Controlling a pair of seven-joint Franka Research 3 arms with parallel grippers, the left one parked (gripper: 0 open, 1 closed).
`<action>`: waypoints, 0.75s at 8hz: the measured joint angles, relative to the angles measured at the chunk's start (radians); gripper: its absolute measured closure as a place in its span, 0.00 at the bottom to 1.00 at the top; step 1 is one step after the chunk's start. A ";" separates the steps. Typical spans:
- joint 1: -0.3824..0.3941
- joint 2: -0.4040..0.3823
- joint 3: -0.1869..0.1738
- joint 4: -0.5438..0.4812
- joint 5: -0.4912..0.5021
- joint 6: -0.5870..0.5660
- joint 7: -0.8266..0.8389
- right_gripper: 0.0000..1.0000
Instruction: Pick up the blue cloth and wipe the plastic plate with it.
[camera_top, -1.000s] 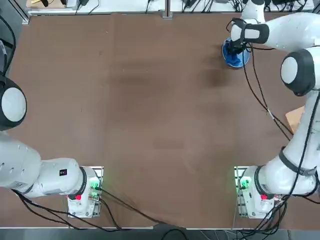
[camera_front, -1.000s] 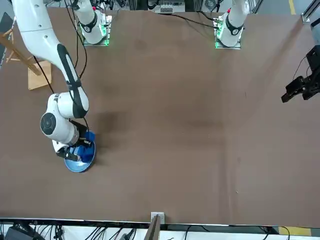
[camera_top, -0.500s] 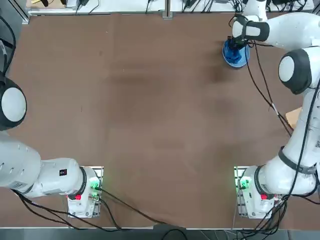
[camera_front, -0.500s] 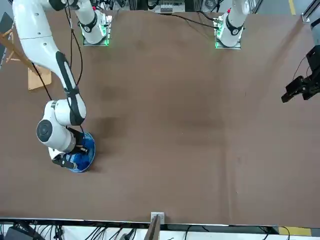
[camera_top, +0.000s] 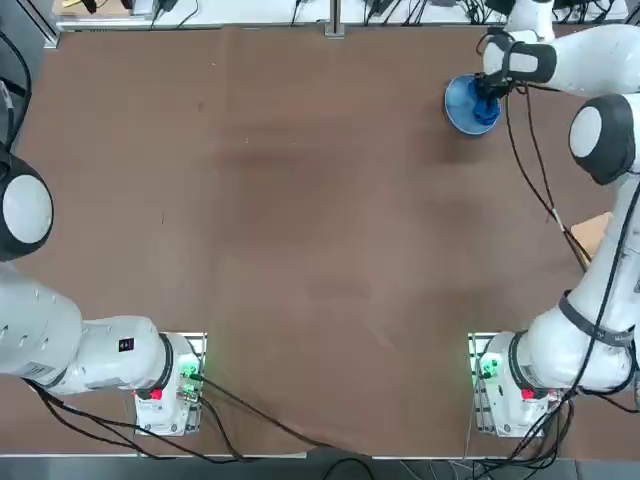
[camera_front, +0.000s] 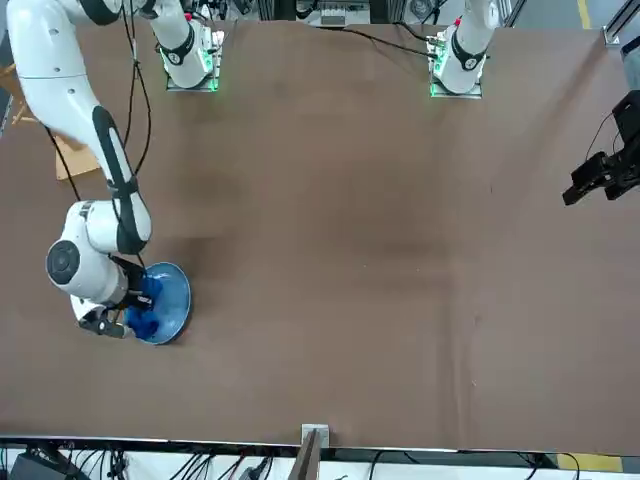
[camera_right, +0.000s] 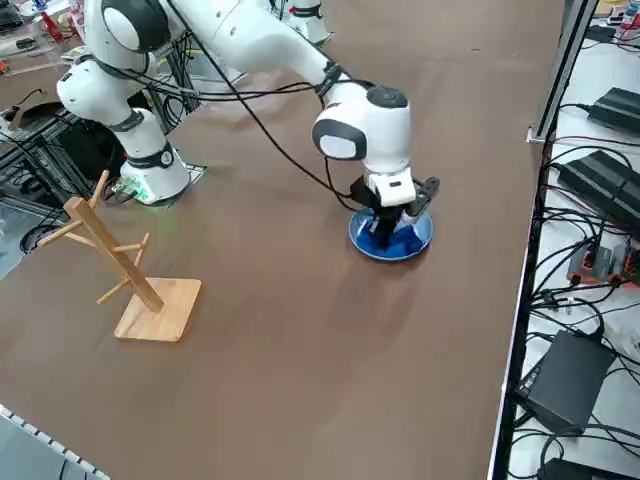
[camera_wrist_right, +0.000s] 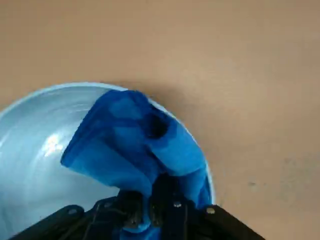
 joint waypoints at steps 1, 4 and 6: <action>0.001 -0.002 0.000 -0.005 -0.003 0.000 0.000 0.90; 0.031 -0.032 -0.001 -0.050 -0.012 -0.019 0.041 0.90; 0.090 -0.050 -0.005 -0.073 -0.008 -0.058 0.115 0.90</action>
